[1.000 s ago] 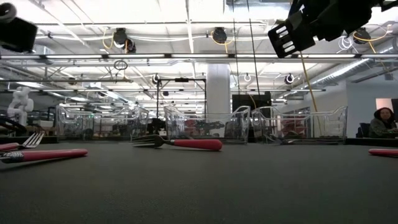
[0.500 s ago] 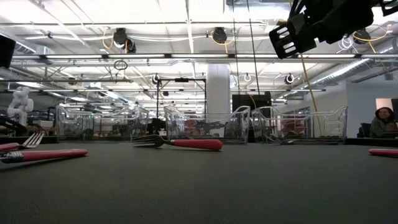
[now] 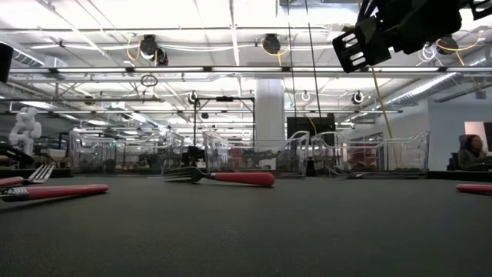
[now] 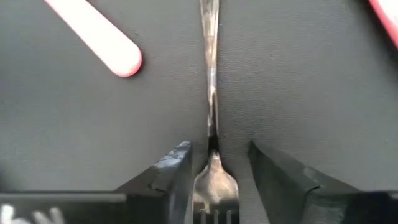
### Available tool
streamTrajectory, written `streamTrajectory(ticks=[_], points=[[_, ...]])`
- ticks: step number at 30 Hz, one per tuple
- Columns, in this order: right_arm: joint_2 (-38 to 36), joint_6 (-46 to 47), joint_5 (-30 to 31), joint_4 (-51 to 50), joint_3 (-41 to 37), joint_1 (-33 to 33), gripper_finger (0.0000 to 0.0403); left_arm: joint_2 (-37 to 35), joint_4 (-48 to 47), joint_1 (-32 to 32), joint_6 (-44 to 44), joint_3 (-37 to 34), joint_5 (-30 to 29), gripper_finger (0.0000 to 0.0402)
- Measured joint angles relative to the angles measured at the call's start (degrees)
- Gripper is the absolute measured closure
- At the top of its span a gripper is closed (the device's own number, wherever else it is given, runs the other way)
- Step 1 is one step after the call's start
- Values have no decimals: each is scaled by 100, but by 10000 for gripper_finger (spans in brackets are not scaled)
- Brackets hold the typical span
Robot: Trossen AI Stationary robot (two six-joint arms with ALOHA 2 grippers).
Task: Sort silverware by color (type)
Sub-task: Put the black fork into the middle transparent bin
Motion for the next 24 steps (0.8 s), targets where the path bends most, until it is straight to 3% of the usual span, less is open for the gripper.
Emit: streamTrajectory(ticks=[14, 24], points=[[0, 0, 0, 1, 0, 0, 264, 22, -376, -54, -5, -15, -305, 386], [0, 6, 0, 1, 0, 0, 264, 22, -372, -54, -2, -13, -316, 391]])
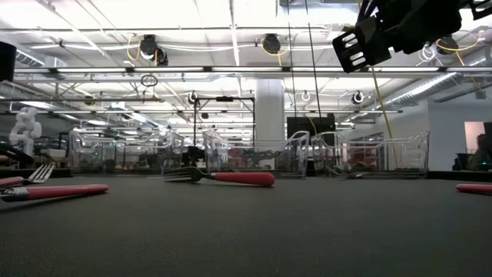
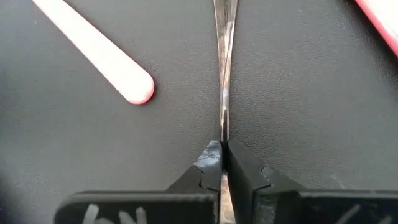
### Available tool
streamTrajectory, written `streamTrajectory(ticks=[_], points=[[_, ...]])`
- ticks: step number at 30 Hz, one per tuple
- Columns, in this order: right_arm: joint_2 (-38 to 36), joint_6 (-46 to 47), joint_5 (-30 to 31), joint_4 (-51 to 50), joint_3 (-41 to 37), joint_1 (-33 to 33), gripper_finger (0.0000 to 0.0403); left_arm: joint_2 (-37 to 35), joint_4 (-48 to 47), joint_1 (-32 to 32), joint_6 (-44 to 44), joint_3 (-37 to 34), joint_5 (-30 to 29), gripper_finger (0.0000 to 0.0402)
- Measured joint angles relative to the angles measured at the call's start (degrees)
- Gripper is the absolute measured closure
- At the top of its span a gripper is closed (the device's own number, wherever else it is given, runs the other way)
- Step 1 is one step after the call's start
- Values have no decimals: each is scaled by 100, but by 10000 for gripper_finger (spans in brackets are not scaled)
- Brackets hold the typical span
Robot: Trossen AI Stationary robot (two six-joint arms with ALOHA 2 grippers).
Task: Sort silverware by color (type)
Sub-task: Put the black fork into the middle transparent bin
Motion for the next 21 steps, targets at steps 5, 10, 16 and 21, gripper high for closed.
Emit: streamTrajectory(ticks=[5, 10, 16, 21], points=[[0, 234, -26, -52, 0, 0, 264, -56, 10, 0, 2, 2, -8, 391], [93, 195, -39, -87, 0, 2, 264, -80, -461, 17, 10, 236, 58, 391], [247, 151, 580, 103, 0, 207, 257, -87, -765, 14, 170, 580, -136, 391], [286, -178, 1381, 118, 0, 462, 233, -90, -727, 28, 573, 915, -928, 391]])
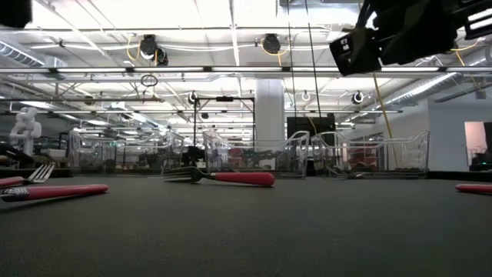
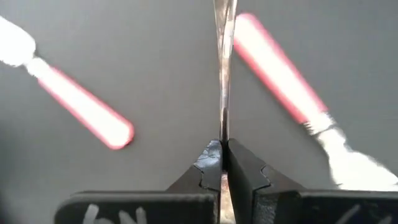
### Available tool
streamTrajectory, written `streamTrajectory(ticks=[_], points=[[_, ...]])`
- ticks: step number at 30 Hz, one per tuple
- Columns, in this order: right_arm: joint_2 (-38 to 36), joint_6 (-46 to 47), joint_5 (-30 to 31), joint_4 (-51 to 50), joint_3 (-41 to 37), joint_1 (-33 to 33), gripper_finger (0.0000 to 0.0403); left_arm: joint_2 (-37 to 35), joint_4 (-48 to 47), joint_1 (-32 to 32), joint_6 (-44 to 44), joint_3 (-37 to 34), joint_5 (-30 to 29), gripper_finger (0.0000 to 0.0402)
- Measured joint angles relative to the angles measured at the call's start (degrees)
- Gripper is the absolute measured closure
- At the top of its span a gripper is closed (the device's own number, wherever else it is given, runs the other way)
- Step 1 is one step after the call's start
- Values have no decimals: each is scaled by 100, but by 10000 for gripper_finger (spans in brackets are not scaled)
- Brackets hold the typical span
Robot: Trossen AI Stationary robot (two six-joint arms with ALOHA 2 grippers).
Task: Sort silverware by color (type)
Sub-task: Put the black fork into the middle transparent bin
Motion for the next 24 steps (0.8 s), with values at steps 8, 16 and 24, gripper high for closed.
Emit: streamTrajectory(ticks=[8, 16, 24], points=[[-2, -866, 529, 17, 2, 303, 219, -9, 15, 164, 1017, 603, -914, 391], [123, -2018, 1404, 214, 2, 792, 226, -15, 503, 584, 2425, 907, -1058, 391], [553, -3356, 2645, 1053, 2, 1614, 222, -15, 1788, 1065, 4221, 1109, -870, 391]])
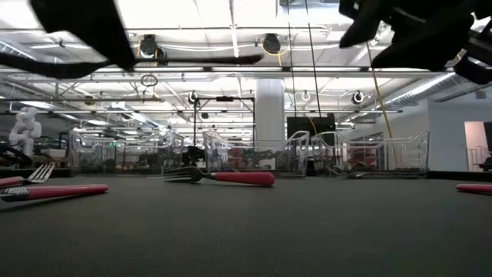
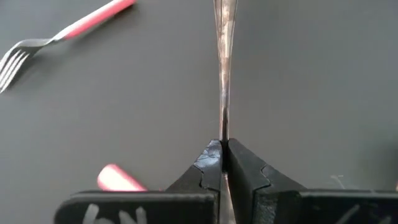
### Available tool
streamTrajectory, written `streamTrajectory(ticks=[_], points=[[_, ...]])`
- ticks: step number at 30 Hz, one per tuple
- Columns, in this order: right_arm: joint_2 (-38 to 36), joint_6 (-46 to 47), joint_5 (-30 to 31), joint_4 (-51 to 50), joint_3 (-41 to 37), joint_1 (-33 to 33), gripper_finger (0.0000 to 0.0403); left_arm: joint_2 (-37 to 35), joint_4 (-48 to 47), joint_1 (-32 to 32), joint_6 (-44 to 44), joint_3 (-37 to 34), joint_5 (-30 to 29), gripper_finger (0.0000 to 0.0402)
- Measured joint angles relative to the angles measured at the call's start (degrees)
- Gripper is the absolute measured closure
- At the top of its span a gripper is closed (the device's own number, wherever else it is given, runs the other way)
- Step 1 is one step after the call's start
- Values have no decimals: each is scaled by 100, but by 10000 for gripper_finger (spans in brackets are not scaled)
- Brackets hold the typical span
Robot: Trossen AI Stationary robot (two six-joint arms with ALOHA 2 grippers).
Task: Sort silverware by color (type)
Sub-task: Put the black fork into the middle transparent bin
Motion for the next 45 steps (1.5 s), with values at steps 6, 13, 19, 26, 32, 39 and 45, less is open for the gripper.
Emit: streamTrajectory(ticks=[6, 13, 19, 26, 32, 39, 45], points=[[418, -767, 1022, 729, 0, 487, 201, -2, 908, 271, 1384, 81, 368, 391], [891, -1503, 1330, 1654, 0, 867, 182, -2, 1513, 554, 2285, 81, 937, 391], [1150, -1824, 1338, 2112, 0, 989, 188, -2, 1869, 698, 2738, 81, 1329, 391], [1357, -2065, 1336, 2496, 0, 1027, 215, -2, 2027, 810, 3108, 81, 1340, 391], [1364, -2085, 1333, 2527, 0, 1074, 250, -2, 2025, 915, 3173, 81, 1337, 391], [1364, -2083, 1329, 2544, 0, 1102, 295, -2, 2025, 983, 3178, 81, 1334, 391], [1364, -2146, 1329, 2566, 0, 1102, 326, -2, 2183, 979, 3471, 81, 1388, 391]])
